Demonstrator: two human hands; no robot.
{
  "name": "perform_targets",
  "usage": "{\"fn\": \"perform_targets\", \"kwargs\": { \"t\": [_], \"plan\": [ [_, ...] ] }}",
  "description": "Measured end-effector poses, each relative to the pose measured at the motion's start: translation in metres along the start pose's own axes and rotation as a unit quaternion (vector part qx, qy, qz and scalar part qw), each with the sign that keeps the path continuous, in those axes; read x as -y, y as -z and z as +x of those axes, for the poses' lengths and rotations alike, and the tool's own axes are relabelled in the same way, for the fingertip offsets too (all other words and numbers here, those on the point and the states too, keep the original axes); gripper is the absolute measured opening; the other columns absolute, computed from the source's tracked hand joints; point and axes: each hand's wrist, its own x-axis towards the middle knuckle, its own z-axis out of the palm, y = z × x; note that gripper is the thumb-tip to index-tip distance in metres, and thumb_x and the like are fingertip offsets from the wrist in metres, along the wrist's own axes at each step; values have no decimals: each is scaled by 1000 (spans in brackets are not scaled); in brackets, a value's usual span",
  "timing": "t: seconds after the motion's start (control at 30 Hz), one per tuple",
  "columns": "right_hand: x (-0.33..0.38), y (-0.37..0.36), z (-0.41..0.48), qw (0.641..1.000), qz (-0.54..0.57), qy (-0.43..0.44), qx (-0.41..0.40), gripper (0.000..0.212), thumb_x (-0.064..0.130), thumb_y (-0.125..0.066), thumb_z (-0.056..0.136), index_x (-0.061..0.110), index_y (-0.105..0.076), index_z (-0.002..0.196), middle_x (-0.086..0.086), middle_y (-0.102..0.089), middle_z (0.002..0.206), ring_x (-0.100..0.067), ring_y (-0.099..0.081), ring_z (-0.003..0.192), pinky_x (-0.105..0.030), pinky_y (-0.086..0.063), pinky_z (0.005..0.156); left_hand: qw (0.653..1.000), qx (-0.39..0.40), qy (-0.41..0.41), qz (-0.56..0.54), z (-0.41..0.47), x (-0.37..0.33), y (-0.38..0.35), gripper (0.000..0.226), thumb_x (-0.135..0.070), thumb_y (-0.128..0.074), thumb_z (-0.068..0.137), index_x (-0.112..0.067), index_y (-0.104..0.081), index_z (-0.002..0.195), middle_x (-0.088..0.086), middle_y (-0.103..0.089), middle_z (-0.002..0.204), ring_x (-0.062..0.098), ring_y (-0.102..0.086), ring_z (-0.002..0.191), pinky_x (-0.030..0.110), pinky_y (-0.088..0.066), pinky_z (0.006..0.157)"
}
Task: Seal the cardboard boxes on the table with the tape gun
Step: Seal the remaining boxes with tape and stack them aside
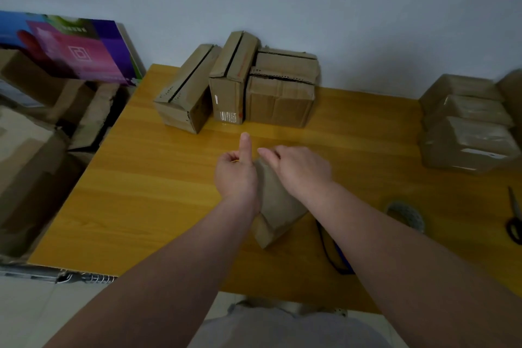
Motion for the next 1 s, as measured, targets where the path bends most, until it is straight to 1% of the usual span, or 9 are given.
{"fn": "perform_targets", "kwargs": {
  "t": [0.1,0.23,0.33,0.47,0.6,0.77,0.87,0.93,1.0],
  "plan": [
    [-4,0,-3,999,27,-4,40,64,68,-15,94,37,-29,148,-6,-37,150,-28,-36,135,-44,-37,98,1000,3,-10,16,-1,-2,-1,45,-61,-55,85,-16,-54,87,-2,-58,81,15,-56,79,35,-47,79],
    [-15,-3,-12,997,65,10,34,59,61,-16,97,41,-5,151,-8,-29,151,-30,-27,138,-46,-34,102,987,16,-102,123,-1,-1,-4,44,-60,-52,87,-16,-53,90,-7,-54,76,23,-59,88,40,-47,82],
    [-20,-1,-12,995,94,19,41,53,53,-16,100,43,-4,151,-10,-33,146,-31,-30,134,-45,-32,103,914,39,-290,280,2,2,-1,62,-72,-30,85,-19,-56,102,-6,-55,86,22,-55,96,42,-40,90],
    [-17,2,-12,998,51,29,25,52,51,-14,101,44,-4,151,-7,-37,138,-29,-32,128,-43,-36,95,843,117,-433,297,7,8,5,88,-78,-3,84,-17,-54,123,2,-53,118,19,-45,108,27,-27,87],
    [-14,2,-16,998,-15,63,1,50,50,-13,101,42,-9,150,-7,-39,135,-26,-33,124,-40,-39,87,843,120,-451,266,6,9,5,90,-78,-5,84,-16,-51,129,5,-51,125,20,-43,115,26,-25,92],
    [-17,2,-14,994,-23,105,35,50,56,-13,99,48,-5,148,-1,-20,153,-26,-23,136,-45,-39,102,849,94,-465,233,1,8,6,90,-77,-9,85,-13,-49,134,11,-45,127,22,-42,115,35,-29,98],
    [-22,1,-20,985,116,106,71,50,61,-11,97,55,-6,146,10,-4,159,-22,-7,146,-48,-21,116,840,77,-477,245,-1,6,9,86,-74,-11,88,-12,-49,134,14,-44,126,25,-41,114,41,-33,97],
    [-34,2,-26,965,253,61,20,48,54,-15,100,49,-13,148,8,-10,159,-20,-10,146,-43,-14,116,825,76,-486,280,-4,3,13,82,-71,-11,90,-13,-49,133,15,-44,126,28,-41,117,53,-34,99],
    [-51,3,-32,948,318,8,-31,47,43,-21,104,36,-24,150,1,-25,157,-18,-22,144,-35,-18,114,785,109,-495,357,-10,-3,18,87,-76,-8,87,-16,-48,136,14,-43,131,30,-38,125,65,-24,105]
  ]
}}
